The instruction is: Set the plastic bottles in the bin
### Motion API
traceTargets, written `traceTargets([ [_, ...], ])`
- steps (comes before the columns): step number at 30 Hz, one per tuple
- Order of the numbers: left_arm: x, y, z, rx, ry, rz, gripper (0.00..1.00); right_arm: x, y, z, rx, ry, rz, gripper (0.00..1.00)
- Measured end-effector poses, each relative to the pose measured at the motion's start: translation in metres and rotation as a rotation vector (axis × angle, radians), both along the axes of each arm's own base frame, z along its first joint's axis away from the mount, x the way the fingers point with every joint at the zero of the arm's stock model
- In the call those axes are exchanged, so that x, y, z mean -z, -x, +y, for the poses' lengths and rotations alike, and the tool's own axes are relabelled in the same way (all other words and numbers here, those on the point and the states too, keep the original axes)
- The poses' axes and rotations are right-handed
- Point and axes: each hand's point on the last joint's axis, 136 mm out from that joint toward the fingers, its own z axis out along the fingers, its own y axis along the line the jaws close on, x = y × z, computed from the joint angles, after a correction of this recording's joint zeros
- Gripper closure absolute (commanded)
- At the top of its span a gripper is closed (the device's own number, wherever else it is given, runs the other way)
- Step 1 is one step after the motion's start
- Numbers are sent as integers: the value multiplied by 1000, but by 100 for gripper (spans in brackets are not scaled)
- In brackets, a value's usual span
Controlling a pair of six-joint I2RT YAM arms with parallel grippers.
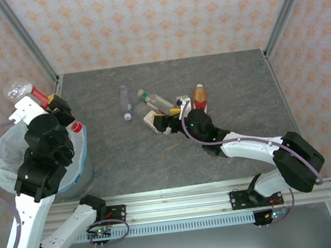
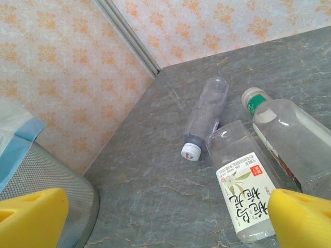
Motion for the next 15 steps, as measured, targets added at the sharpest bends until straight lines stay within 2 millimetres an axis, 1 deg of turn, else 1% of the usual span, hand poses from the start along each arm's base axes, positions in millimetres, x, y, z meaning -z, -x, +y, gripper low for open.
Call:
traceTargets([
  [3,-1,7,12,-86,-43,25,45,1,0,1,-3,1,2,1],
  [10,3,18,32,-204,-79,65,45,2,-1,1,-2,3,5,1],
  [13,7,23,47,-269,-74,83,46,3,-1,2,-2,4,5,1],
  [15,13,25,58,-307,-53,94,46,0,-2,2,-1,0,2,1],
])
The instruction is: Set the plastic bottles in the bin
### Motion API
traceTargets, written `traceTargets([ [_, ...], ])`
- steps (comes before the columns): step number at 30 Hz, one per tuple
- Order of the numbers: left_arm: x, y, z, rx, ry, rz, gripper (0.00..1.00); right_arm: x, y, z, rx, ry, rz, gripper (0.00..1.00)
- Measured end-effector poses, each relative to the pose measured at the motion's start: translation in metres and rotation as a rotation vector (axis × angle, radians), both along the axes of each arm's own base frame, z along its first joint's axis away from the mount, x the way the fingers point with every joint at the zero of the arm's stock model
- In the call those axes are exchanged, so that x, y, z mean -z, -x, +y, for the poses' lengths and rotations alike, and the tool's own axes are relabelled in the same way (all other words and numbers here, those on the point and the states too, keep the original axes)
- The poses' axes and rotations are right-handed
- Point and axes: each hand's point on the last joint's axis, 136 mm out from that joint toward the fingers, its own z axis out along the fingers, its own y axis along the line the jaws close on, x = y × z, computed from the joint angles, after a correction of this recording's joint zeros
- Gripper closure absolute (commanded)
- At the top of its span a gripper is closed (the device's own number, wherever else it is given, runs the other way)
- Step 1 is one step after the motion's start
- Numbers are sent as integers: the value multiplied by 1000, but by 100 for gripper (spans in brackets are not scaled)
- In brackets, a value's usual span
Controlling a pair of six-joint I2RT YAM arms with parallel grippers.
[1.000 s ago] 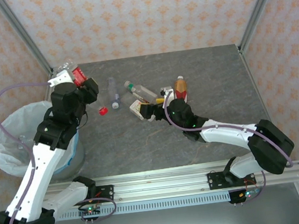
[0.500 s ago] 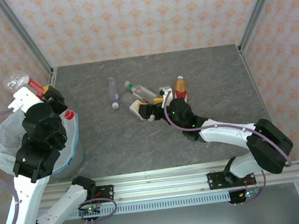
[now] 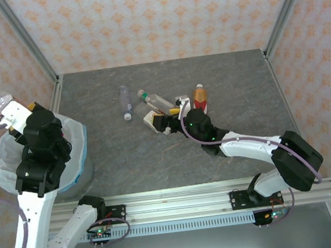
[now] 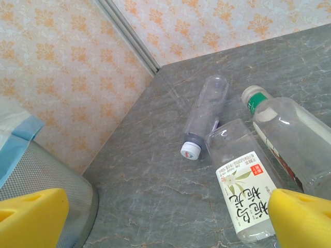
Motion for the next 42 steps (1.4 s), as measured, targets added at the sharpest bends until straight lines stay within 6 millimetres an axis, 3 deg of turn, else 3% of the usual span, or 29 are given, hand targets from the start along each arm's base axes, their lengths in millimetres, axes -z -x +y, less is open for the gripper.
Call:
traceTargets([
  [8,36,-2,21,-56,91,48,45,-19,-5,4,5,-26,-27,1],
  [13,50,-4,28,-69,147,68,42,-20,-5,4,5,-25,-25,1],
  [22,75,0,37,-99,267,88,1,-19,-5,4,3,-24,-23,1],
  [31,95,-11,31,-53,362,134,0,-19,-5,4,5,-33,-14,1],
  [42,87,-22,2,133,444,84,0,-11,-6,5,14,-40,22,1],
])
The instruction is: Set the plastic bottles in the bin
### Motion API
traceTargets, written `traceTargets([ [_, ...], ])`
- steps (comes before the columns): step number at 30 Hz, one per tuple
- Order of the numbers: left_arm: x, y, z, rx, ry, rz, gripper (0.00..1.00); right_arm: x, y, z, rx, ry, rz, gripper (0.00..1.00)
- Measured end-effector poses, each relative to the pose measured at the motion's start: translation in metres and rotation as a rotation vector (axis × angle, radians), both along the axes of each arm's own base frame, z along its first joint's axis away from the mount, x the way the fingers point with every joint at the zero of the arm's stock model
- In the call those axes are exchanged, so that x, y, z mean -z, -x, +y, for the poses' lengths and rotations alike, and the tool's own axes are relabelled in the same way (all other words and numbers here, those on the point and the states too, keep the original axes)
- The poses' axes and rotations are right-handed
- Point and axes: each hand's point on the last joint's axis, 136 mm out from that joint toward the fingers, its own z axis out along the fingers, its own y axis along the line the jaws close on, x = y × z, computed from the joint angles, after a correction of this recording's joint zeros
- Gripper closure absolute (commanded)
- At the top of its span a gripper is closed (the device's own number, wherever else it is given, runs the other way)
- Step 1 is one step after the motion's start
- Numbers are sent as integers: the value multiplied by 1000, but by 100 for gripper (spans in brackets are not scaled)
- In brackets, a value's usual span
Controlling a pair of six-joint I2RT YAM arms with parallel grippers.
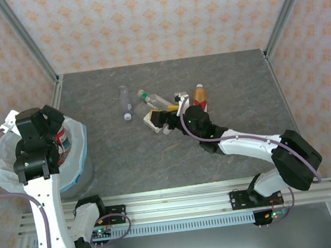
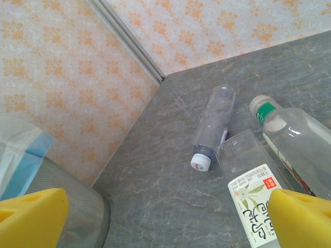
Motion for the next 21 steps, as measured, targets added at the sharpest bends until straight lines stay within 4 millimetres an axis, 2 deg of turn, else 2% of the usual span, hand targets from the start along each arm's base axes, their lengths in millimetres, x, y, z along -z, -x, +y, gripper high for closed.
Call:
traceTargets([
  [6,-1,-11,-17,111,40,-24,0,15,-2,2,2,25,39,1],
  [16,-12,-26,-45,270,79,-79,0,17,-5,0,25,34,51,1],
  [21,-28,-31,-75,393,19,-88,0,21,-6,-2,39,44,61,1],
])
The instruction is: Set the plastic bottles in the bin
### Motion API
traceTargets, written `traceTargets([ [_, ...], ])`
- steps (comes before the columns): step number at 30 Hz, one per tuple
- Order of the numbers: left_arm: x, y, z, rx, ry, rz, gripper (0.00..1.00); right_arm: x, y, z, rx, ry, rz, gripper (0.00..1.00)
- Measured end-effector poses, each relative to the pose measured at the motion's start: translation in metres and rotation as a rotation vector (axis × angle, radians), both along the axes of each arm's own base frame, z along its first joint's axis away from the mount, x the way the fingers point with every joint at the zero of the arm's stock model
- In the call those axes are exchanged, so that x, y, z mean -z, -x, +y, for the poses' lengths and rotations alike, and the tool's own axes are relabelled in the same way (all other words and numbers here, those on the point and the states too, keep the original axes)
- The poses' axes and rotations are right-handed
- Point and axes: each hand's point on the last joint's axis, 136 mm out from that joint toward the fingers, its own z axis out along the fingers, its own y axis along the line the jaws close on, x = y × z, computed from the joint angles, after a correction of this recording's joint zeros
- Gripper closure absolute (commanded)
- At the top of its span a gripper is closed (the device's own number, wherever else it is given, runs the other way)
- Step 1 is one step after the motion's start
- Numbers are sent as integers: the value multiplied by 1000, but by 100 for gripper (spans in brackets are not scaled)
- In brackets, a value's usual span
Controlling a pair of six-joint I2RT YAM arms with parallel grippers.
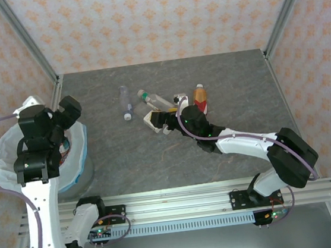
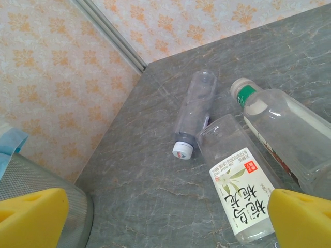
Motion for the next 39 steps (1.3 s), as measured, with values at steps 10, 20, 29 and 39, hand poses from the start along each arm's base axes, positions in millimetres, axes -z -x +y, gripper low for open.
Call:
traceTargets([
  [10,-6,-36,-63,188,-137,53,0,4,-4,-10,55,25,4,1],
  [20,32,-96,-132,304,-262,209,0,6,1,-40,149,48,-9,1],
  [29,88,-147,-159,316,-253,345,0,11,4,-61,200,61,-11,1],
  [39,166,-206,-148,221,-253,533,0,4,13,-79,238,37,-29,1],
])
